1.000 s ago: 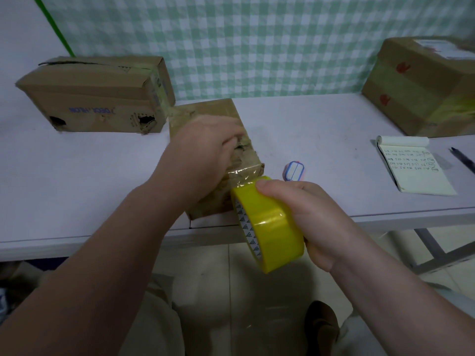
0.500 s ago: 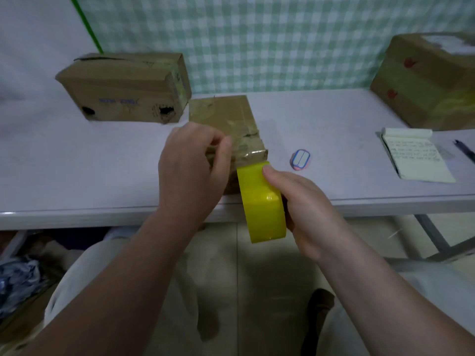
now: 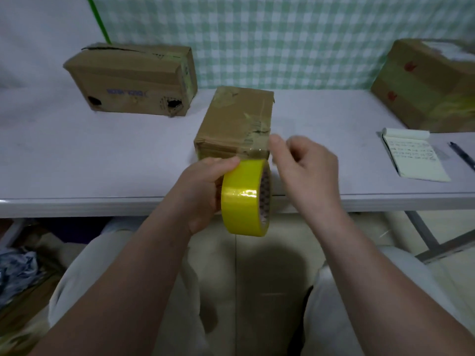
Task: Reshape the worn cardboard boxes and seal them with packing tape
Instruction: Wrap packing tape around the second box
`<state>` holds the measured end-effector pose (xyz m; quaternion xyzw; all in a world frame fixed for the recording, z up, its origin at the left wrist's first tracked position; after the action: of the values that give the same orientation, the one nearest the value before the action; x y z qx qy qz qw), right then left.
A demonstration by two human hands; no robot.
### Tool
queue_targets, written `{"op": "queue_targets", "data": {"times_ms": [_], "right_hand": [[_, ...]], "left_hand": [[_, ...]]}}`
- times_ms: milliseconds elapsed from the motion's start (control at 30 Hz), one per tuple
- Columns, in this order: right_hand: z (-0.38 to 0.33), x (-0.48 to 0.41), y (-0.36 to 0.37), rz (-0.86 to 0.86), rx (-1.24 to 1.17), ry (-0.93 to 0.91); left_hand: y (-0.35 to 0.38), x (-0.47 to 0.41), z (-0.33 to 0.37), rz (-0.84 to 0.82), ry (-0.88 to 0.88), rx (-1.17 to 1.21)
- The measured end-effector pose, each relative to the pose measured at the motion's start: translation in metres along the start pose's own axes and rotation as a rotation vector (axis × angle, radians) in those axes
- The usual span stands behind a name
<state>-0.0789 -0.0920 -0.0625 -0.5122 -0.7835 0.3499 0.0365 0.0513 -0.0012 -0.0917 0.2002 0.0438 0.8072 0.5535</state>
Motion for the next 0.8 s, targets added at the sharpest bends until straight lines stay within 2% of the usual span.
{"op": "queue_targets", "data": {"times_ms": [67, 200, 300, 500, 633, 800], "right_hand": [[0.0, -0.023, 0.001, 0.013, 0.067, -0.145], [0.003, -0.054, 0.018, -0.349, 0.218, -0.333], [0.006, -0.066, 0.024, -0.476, 0.271, -0.292], [0.006, -0.075, 0.028, -0.667, 0.326, -0.249], [0.006, -0.074, 0.028, -0.698, 0.297, -0.24], [0.011, -0.074, 0.028, -0.691, 0.339, -0.258]], "left_hand": [[-0.004, -0.001, 0.001, 0.001, 0.044, -0.029], [-0.006, 0.001, -0.001, -0.078, 0.055, -0.076], [-0.006, 0.002, 0.001, -0.121, 0.018, -0.062], [-0.004, 0.002, 0.0, -0.155, 0.051, -0.105], [0.0, 0.0, -0.003, -0.123, 0.11, -0.126], [0.001, 0.001, 0.002, -0.152, 0.1, -0.244]]}}
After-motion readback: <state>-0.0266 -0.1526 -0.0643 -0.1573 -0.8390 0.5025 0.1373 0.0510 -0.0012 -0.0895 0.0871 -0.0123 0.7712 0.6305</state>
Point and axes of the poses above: each hand's wrist, its own x-axis away from the middle knuckle, its own y-axis out of the palm, z = x × y, the point moved 2 cm from there along -x, towards the middle knuckle, and after that the axes turned 6 degrees about -z, right-handed, at the moved point
